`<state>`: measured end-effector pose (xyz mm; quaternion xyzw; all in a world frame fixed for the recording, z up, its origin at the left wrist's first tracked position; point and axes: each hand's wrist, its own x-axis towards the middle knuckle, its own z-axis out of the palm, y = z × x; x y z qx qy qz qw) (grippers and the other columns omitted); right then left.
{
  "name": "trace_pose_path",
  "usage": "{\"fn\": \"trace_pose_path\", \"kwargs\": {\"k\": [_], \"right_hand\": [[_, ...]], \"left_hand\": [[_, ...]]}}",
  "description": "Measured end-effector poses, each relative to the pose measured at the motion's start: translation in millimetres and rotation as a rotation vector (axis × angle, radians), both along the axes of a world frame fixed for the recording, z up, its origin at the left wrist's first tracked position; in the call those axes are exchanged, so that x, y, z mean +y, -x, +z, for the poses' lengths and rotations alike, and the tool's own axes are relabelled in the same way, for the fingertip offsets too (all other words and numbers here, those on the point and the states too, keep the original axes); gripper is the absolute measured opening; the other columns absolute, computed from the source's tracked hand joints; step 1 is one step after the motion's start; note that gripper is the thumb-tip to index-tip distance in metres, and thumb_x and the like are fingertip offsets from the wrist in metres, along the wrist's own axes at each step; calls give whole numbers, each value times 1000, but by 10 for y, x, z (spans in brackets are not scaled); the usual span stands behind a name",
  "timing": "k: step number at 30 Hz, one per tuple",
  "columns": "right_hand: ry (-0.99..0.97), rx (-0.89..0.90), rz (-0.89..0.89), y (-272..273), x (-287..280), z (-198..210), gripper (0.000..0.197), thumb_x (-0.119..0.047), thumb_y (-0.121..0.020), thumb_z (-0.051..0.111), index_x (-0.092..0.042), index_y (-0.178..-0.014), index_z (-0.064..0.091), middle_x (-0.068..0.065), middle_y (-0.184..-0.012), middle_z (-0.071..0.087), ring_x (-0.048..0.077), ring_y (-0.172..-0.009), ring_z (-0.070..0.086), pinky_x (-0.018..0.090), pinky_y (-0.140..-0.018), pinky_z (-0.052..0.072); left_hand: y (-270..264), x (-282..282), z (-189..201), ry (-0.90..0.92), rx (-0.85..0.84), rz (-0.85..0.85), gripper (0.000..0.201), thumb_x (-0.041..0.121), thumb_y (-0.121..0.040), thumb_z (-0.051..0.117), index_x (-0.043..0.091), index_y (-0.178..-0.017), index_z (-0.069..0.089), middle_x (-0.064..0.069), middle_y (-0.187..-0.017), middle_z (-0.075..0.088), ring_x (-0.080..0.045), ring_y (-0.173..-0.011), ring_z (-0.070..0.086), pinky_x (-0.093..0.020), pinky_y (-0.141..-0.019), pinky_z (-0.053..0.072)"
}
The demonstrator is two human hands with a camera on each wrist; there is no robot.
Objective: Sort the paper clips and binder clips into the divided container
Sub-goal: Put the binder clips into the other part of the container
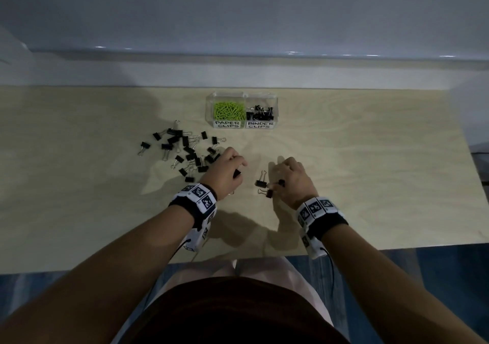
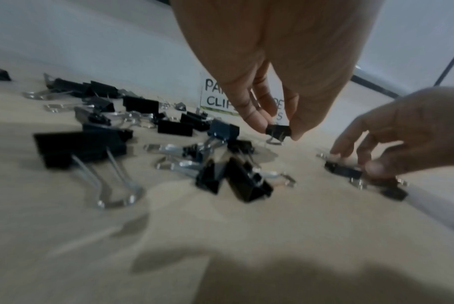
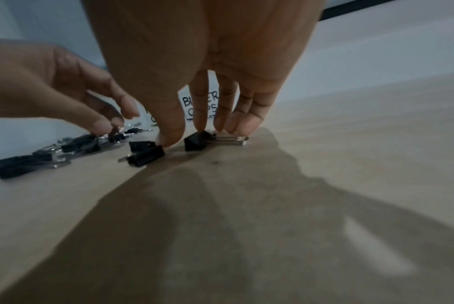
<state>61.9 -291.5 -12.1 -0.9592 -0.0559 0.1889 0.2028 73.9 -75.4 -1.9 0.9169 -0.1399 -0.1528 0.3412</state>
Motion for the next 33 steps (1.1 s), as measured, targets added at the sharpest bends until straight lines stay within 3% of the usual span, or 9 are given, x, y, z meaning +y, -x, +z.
{"fn": "trace_pose_path", "kwargs": {"k": [3,5,9,13,16,22,25,29,33], "right_hand": [[-12,-27,-1,66,-7,-20,38,-27,-74,73,-12,-107,61,6,-111,48,25,-104,44,38,-79,49],[-28,-97,3,144,-36,-36,28,-19,-74,70,-11,-100,64,9,-107,52,28,-99,48,38,-73,53],[-77,-192,27,221,-77,-106,11,0,-72,64,-2,-83,64,17,-85,58,36,-77,53,43,-54,54],[-210,-177,-14,108,27,-38,21,-19,-79,54,-3,-89,65,17,-87,58,36,-79,54,40,-65,51],[-273,-140,67,88,241,52,19,-14,-79,58,-6,-92,68,16,-91,57,35,-79,56,38,-68,50],[-26,-121,162,186,400,36,23,0,-73,67,-9,-94,69,20,-98,55,37,-80,52,44,-63,54],[79,-20,179,126,418,56,26,-7,-83,57,-10,-108,64,14,-114,48,34,-95,47,40,-76,49],[125,18,221,41,482,79,24,-9,-88,50,-8,-111,59,11,-117,46,33,-97,46,40,-82,45],[-61,20,86,-121,468,138,12,-8,-85,54,-7,-94,62,9,-101,52,29,-86,54,37,-78,48]], "left_hand": [[-7,113,83,42,-42,81,25,8,-84,59,12,-109,60,-1,-107,45,-12,-90,52,-22,-80,45],[18,220,94,-1,-47,91,28,10,-84,59,15,-111,58,1,-108,45,-14,-88,54,-26,-78,48],[132,374,17,-128,6,26,37,13,-86,60,15,-122,54,-3,-119,43,-17,-98,53,-29,-89,48],[180,372,-9,-105,-27,0,38,14,-87,59,13,-125,53,-3,-120,45,-16,-99,53,-26,-89,47],[232,346,-6,-85,-39,-55,33,13,-87,59,11,-120,58,-3,-118,49,-16,-99,53,-24,-87,45],[341,348,-65,-344,57,-308,29,20,-90,54,11,-117,60,-6,-119,49,-22,-117,40,-43,-95,44],[334,330,-33,-489,96,-377,35,21,-91,52,10,-124,54,-6,-127,43,-23,-123,34,-45,-99,42],[289,280,0,-531,99,-389,31,13,-92,47,7,-121,56,-8,-124,45,-26,-119,38,-42,-97,43],[161,248,100,-401,79,-267,23,13,-90,51,6,-108,63,-6,-113,51,-22,-100,52,-36,-87,49]]}}
